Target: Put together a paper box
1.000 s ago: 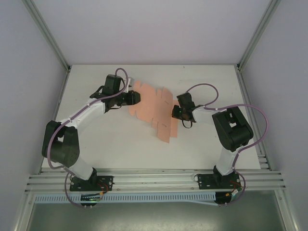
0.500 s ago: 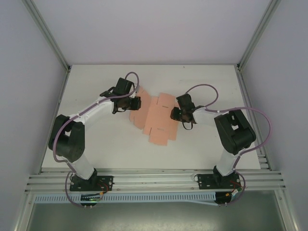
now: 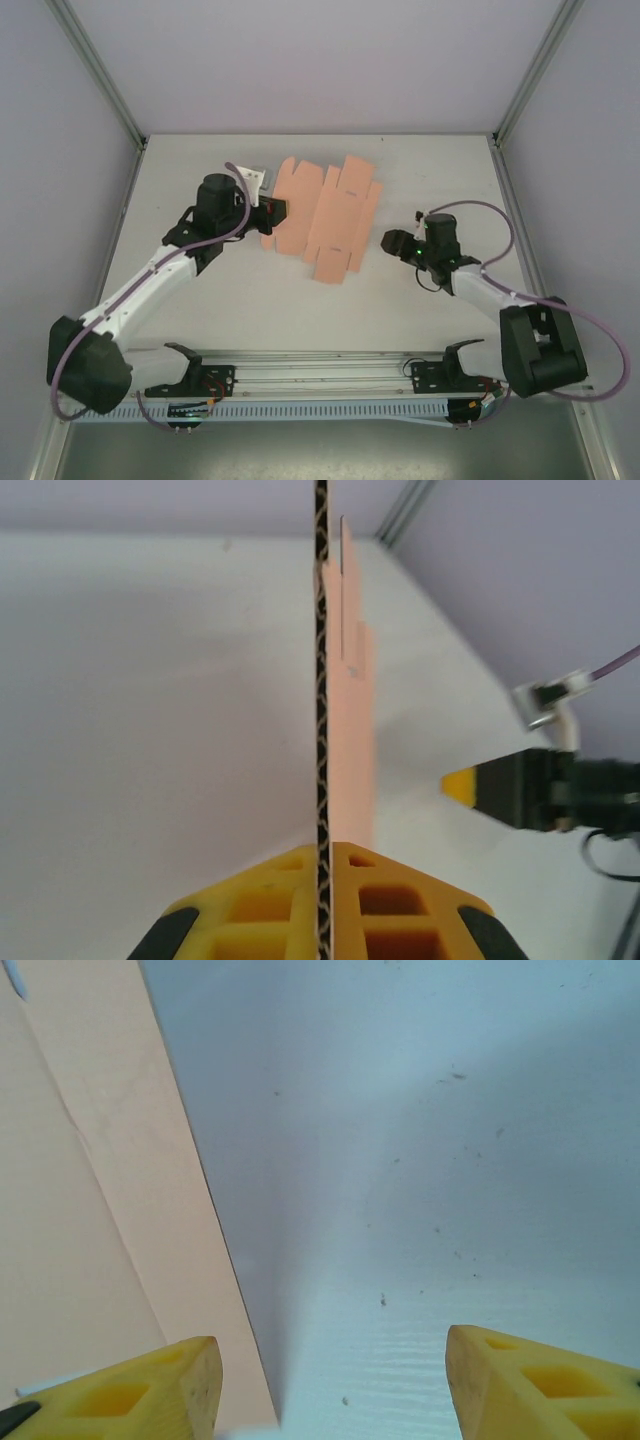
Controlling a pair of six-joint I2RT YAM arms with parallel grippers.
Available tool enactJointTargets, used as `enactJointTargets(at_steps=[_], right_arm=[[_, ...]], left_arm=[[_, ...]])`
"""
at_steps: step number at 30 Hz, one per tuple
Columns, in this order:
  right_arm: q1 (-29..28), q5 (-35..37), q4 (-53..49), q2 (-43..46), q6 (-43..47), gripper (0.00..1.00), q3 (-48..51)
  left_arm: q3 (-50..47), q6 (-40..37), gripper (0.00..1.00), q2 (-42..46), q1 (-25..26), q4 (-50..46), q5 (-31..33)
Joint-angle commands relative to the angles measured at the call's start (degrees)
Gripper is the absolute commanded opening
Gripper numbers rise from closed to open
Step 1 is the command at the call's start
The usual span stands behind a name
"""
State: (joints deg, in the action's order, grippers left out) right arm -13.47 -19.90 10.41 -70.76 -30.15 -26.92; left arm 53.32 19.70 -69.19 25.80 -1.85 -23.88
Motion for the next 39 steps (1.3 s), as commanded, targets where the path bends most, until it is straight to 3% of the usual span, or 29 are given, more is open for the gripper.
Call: enactJointTargets(at_steps=[1,7,20,23,27,33,39], right_arm=[[2.04,-11.94,12.94,4.69,-1.48,0.61,2.02],[2.05,-17.04,19.03,8.84,-1.50,0.64,1.96],[4.41,-22.27,23.60,4.63,0.21,0.65,-3.17],[5.25,-24.13,26.60,3.91,-1.60,0.57,-3.27],[5.29,-27.49,33.20,4.77,-2.95,0.54,-2.69],[5.29,-30.31,28.45,6.30,-2.48,0.38,-5.16],[5.18,-25.98,17.72,11.24,2.25,0.20,-5.05]], left_arm=[[-0.93,2.59,0.00,2.85,-0.15,8.69,-6.02],[-2.72,7.65,0.00,6.40,-0.14,17.77,-12.10],[-4.56,10.69,0.00,10.24,-0.14,22.09,-12.27],[-4.83,10.51,0.00,11.05,-0.14,21.28,-10.61],[-5.22,11.36,0.00,10.84,-0.12,21.04,-11.15],[-5.75,11.81,0.00,10.92,-0.13,20.80,-9.73],[-6.29,11.43,0.00,11.59,-0.14,19.80,-6.42]])
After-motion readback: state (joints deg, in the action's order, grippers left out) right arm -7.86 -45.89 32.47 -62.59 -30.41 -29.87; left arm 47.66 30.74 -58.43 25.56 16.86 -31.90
